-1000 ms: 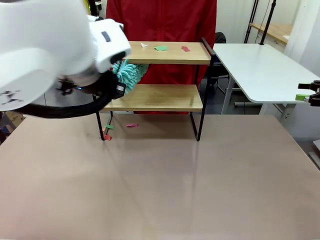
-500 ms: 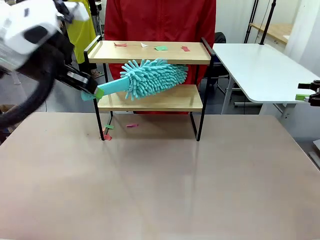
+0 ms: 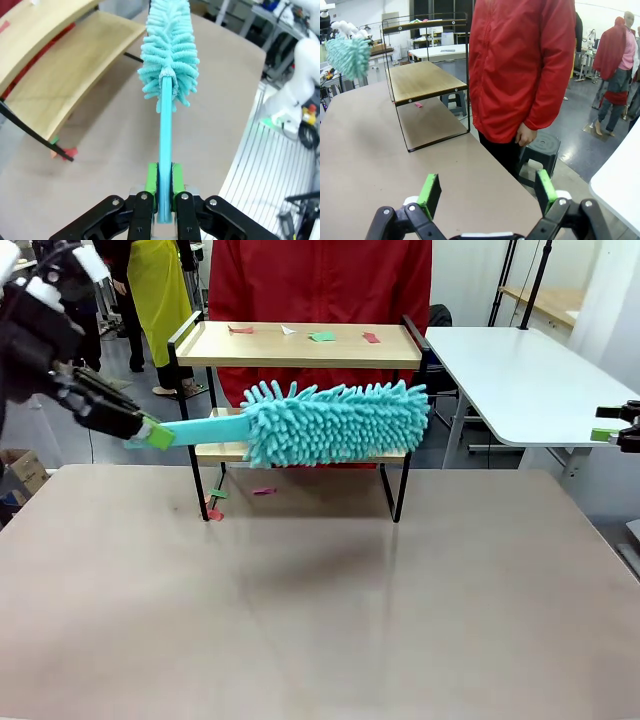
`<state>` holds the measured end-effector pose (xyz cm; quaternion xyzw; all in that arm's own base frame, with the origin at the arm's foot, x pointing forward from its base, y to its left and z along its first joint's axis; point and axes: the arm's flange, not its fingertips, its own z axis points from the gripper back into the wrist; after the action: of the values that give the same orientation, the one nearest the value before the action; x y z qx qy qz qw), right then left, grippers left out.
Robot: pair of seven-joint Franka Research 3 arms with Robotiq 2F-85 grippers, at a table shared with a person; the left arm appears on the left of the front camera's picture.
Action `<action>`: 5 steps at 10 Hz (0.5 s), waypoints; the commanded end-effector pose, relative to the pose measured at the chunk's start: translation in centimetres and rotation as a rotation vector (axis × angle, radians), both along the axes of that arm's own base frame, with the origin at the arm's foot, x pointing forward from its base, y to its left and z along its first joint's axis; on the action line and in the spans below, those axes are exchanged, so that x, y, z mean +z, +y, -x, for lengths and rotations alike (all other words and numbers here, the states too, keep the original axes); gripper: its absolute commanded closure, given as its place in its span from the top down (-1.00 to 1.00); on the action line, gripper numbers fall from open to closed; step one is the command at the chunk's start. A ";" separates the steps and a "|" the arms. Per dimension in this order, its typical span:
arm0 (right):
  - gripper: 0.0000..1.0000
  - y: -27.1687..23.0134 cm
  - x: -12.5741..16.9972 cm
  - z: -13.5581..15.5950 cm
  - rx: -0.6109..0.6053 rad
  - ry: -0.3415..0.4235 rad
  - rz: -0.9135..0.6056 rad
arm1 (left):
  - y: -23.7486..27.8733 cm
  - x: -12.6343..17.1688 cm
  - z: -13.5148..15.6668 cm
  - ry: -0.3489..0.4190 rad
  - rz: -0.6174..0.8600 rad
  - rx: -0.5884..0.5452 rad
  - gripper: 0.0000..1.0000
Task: Clean the shelf.
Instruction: Clean the specific section of the Shelf indicated by the human with the Duster.
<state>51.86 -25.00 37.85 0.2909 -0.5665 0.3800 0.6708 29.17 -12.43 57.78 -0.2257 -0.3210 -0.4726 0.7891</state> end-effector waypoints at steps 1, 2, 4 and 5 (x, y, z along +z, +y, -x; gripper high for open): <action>1.00 0.3 0.8 -0.1 -0.014 0.009 0.011 | 2.3 -1.0 0.8 -0.023 -0.045 -0.052 -0.72; 1.00 0.3 0.8 -0.1 -0.014 0.009 0.011 | 2.8 -0.1 1.0 -0.046 -0.118 -0.088 -0.72; 1.00 0.3 0.8 -0.1 -0.014 0.009 0.011 | 5.0 3.3 3.0 -0.108 -0.348 -0.148 -0.72; 1.00 0.3 0.8 -0.1 -0.014 0.009 0.011 | 6.5 4.8 3.9 -0.091 -0.469 -0.163 -0.72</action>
<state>51.86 -25.01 37.86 0.2908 -0.5666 0.3799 0.6708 26.15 -7.62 60.05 -0.0916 -0.2359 -0.5786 0.7753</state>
